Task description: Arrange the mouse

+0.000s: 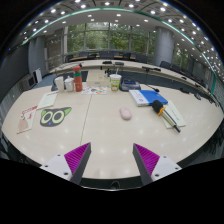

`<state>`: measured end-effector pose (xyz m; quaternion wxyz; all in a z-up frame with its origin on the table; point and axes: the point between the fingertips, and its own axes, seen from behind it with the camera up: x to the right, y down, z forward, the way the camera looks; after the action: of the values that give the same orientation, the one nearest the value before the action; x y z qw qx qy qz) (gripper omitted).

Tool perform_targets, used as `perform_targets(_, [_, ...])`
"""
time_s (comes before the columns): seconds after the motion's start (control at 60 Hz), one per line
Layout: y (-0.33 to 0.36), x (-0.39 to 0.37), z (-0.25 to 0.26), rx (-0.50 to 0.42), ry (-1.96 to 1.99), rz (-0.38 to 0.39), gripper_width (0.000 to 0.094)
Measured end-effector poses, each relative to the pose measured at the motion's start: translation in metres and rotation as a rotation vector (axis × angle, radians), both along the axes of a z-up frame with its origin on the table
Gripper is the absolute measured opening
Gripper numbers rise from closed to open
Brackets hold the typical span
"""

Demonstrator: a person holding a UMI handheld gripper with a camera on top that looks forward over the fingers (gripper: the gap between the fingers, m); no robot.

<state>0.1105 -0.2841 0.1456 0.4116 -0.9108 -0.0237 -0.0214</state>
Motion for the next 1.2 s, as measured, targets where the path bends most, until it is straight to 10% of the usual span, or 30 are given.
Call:
perform_targets(0.567, [0.294,0.082,-0.134,0.051,0.051,0.057,0.0793])
perform_targets(0.75, [0.323,0.083,-0.157,0.045,0.038,0.062,0.0478])
perform_targets(1.2, [0.328,0.073,-0.116,0.104,-0.05,0.062,0.0349])
